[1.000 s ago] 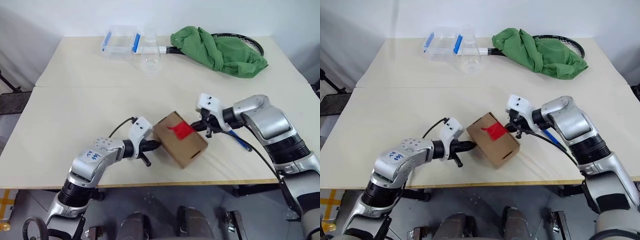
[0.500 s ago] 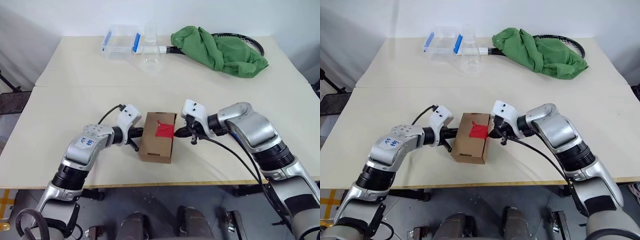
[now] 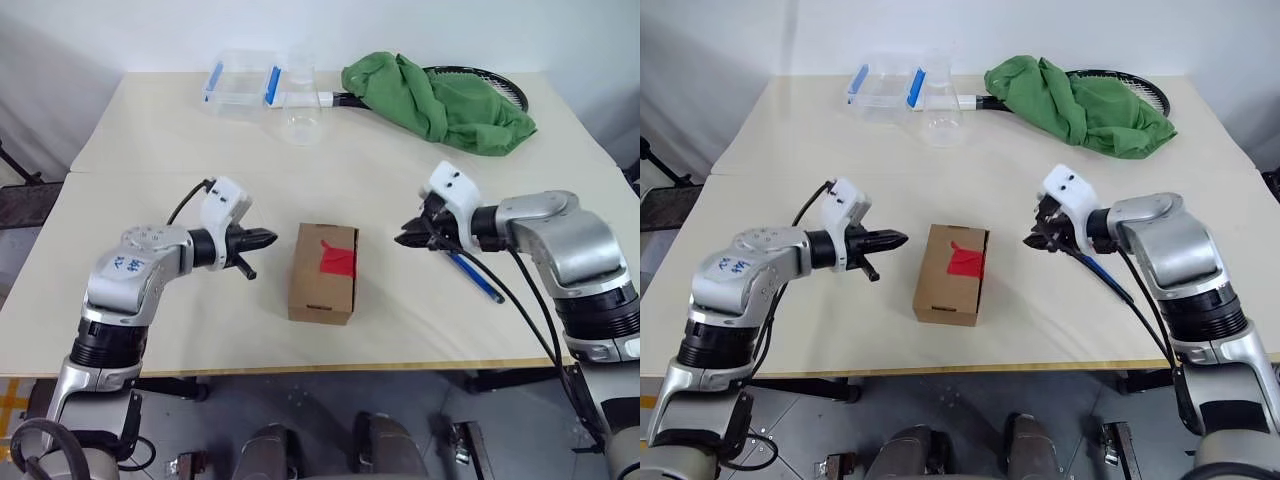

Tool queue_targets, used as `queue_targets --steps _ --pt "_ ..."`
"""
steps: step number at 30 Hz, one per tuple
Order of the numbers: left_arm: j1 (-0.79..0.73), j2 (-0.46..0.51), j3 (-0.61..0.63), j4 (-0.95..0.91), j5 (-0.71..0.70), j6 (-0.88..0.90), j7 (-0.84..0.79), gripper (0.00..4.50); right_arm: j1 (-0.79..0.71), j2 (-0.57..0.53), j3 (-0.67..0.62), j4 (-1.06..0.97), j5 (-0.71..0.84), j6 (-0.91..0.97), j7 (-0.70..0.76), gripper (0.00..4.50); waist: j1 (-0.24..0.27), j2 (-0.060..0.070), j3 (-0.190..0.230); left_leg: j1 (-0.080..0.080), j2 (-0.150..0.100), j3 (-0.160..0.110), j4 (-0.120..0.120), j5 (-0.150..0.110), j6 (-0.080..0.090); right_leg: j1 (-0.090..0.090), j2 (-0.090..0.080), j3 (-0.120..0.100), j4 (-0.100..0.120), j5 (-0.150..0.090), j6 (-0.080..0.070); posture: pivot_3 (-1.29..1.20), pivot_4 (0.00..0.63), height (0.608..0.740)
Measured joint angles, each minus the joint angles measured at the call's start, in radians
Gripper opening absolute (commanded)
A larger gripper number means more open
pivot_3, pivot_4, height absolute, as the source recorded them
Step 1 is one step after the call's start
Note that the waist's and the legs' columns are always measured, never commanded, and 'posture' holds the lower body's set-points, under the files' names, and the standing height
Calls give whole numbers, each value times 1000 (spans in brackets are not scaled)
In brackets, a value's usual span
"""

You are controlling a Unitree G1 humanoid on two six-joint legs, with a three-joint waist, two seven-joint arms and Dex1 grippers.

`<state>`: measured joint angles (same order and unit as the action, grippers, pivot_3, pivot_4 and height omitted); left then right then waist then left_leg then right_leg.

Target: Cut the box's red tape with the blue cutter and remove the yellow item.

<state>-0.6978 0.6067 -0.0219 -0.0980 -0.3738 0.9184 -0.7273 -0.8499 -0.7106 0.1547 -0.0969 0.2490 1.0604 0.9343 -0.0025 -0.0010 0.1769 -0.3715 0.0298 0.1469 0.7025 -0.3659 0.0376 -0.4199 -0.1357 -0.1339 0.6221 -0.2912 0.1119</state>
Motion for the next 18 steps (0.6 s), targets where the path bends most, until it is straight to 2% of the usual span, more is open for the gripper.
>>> queue_targets --steps 5,10,18 --pt "-57 1 -44 16 -17 -6 -68 0 -10 41 -38 -24 39 59 -64 4393 -1 0 0 0 -1 1 -1 0 0 -1 0 0 0 0 0 0 150 740" --pt "-105 -12 -155 108 23 -93 -145 0 -3 152 -43 -35 47 113 -181 4455 -1 0 0 -2 -1 2 -1 0 0 -4 2 1 0 0 0 0 150 740" --pt "-116 -43 -203 187 71 -193 -199 0 24 195 -36 -38 47 116 -262 4455 -3 0 0 -5 -4 2 -1 0 0 -7 2 1 1 0 0 0 150 740"
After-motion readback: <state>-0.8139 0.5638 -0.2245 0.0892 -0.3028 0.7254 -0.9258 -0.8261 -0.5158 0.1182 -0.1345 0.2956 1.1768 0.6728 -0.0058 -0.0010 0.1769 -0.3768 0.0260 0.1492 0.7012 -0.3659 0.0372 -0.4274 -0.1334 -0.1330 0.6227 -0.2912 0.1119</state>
